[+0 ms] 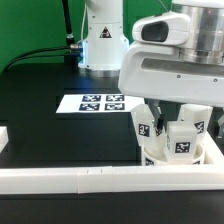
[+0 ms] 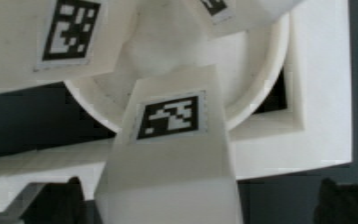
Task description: Assemble stool
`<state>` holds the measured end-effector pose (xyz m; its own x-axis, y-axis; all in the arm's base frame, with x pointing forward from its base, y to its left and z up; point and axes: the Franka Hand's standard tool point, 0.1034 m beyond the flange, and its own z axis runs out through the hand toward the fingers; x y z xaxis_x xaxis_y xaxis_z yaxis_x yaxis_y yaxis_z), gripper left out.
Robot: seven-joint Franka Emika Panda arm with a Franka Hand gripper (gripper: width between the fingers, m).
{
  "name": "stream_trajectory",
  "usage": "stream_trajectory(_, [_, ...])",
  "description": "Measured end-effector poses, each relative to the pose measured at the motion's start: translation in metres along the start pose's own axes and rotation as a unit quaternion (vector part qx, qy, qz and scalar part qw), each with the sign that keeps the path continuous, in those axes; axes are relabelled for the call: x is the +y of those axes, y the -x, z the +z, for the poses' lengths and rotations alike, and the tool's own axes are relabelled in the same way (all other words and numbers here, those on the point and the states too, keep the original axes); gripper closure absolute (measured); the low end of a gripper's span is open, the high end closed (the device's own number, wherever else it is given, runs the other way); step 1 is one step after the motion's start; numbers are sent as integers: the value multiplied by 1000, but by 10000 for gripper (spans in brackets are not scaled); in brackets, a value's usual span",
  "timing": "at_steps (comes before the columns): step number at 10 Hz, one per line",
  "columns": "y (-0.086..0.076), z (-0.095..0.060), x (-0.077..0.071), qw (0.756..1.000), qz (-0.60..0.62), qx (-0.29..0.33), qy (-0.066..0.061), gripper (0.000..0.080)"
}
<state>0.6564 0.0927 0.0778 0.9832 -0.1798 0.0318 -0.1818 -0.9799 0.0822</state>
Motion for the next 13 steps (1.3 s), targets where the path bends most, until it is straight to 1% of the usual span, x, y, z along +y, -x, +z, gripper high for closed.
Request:
stream_trajectory(2, [-2, 1, 6, 999, -49, -1, 0, 150])
stream_trajectory(3, [-2, 3, 10, 999, -48, -2, 0, 150])
stream_trajectory(6, [-3, 3, 11, 1000, -29, -3, 1, 150])
stream_trajectory(7, [-3, 4, 11, 1000, -15, -3, 1, 242])
stream_trajectory(8, [-2, 4, 11, 1000, 19, -3, 1, 242])
stream_trajectory(9, [-3, 3, 10, 998, 59, -2, 0, 441])
stream_trajectory(10, [-3, 3, 12, 996, 89, -2, 1, 463])
stream_trajectory(11, [-3, 3, 14, 993, 114, -3, 3, 463])
stream_trajectory(13, [-5, 4, 23, 975, 223, -2, 9, 463])
